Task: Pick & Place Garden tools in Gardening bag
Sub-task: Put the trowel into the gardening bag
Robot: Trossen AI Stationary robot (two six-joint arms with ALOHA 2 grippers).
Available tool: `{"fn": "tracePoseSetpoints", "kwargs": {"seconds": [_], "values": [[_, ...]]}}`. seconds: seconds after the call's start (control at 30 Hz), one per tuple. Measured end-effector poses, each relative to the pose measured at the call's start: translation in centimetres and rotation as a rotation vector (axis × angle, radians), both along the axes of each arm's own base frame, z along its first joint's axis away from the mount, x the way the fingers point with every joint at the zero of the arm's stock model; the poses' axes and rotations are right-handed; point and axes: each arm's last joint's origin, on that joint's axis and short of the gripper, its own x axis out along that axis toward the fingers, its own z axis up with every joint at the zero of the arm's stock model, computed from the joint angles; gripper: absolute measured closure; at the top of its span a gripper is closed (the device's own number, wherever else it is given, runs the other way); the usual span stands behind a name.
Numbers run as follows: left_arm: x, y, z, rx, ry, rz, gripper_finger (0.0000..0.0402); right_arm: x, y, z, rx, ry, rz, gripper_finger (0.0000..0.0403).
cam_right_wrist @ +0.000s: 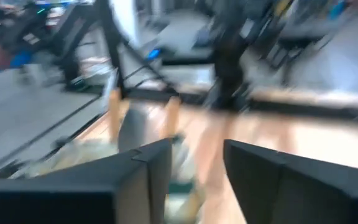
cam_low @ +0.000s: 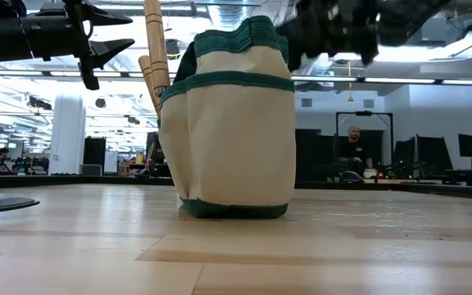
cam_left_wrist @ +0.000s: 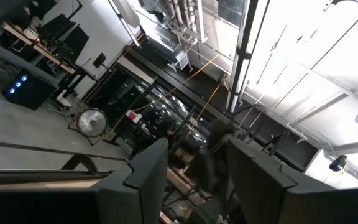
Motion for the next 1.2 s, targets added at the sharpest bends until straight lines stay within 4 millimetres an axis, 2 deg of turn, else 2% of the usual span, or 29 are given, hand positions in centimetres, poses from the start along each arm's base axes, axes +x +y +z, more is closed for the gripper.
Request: {"fn": "tracePoseSetpoints", "kwargs": {"seconds": [0.13, 0.2, 0.27, 0.43, 0.63, 0.77, 1.2], "values": [[0.0, 0.0, 0.0, 0.000, 0.000, 0.000, 0.0236, 0.5, 0.9, 2.7, -0.055, -0.080, -0.038, 0.0343], [0.0, 0.0, 0.0, 0.000, 0.000, 0.000, 0.0236, 1.3, 1.7, 3.4, -0.058, -0.098, -0.007, 0.0379], [0.0, 0.0, 0.0, 0.000, 0.000, 0.000, 0.0236, 2.2, 2.6, 3.8, -0.058, -0.109, 0.029, 0.0396], [0.0, 0.0, 0.0, 0.000, 0.000, 0.001, 0.0236, 4.5, 4.4, 4.0, -0.046, -0.098, 0.096, 0.0391], [0.0, 0.0, 0.0, 0.000, 0.000, 0.000, 0.0236, 6.3, 5.1, 2.8, -0.016, -0.044, 0.118, 0.0398], [0.0, 0.0, 0.0, 0.000, -0.001, 0.000, 0.0236, 6.8, 5.2, 2.0, -0.002, -0.011, 0.122, 0.0401], [0.0, 0.0, 0.0, 0.000, 0.000, 0.000, 0.0236, 6.4, 5.5, 0.5, 0.005, 0.131, 0.134, 0.0402]]}}
